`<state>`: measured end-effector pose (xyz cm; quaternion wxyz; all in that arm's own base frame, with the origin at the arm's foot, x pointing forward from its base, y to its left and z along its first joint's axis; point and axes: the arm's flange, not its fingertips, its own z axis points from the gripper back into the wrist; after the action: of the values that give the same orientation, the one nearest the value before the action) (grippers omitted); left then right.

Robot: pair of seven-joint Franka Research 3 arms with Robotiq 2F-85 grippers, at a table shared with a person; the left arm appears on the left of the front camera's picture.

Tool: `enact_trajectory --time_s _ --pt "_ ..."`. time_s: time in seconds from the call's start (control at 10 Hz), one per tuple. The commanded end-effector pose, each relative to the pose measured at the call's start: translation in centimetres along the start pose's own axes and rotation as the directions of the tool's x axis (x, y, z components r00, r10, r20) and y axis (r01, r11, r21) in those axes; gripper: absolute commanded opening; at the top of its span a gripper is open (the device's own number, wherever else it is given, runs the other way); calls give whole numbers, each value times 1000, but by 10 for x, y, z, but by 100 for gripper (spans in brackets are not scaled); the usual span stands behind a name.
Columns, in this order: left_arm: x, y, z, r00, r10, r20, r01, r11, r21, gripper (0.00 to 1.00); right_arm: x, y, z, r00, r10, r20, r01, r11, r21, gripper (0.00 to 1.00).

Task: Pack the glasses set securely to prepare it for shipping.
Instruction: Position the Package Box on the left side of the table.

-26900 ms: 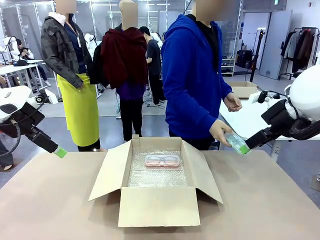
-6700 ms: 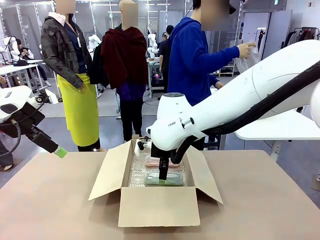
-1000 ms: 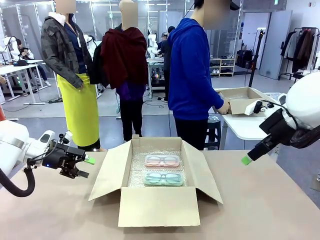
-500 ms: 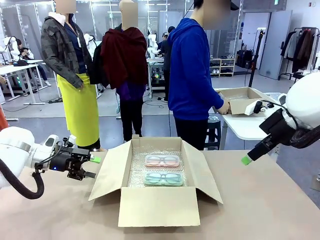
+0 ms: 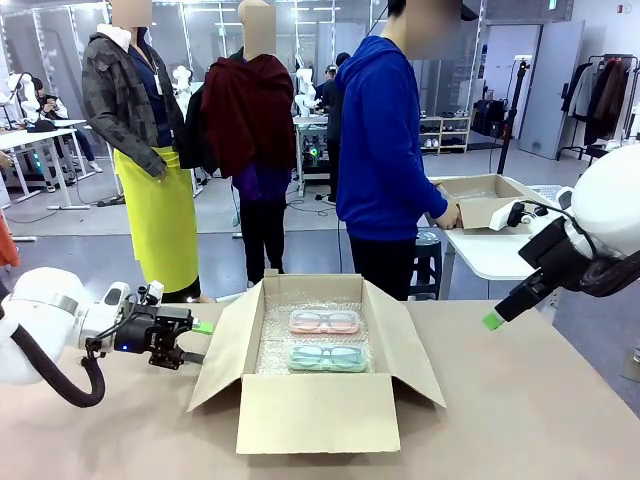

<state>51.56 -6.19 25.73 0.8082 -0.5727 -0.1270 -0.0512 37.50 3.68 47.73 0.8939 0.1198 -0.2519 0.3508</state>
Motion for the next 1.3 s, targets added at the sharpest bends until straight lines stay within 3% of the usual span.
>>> enact_trajectory --time_s 0.0,0.6,1.0,1.2 --pt "0 5 -7 999 -19 30 20 1000 -24 100 2 2 1 1000 -12 -4 12 1000 -12 100" --pt "0 2 6 998 -41 36 40 999 14 100 2 2 1 1000 -12 -4 12 1000 -12 100" --pt "27 -17 51 1000 -7 26 6 999 33 100 2 2 1 1000 -12 -4 12 1000 -12 100" --pt "25 -14 49 1000 -11 14 10 999 38 100 2 2 1 1000 -12 -4 12 1000 -12 100"
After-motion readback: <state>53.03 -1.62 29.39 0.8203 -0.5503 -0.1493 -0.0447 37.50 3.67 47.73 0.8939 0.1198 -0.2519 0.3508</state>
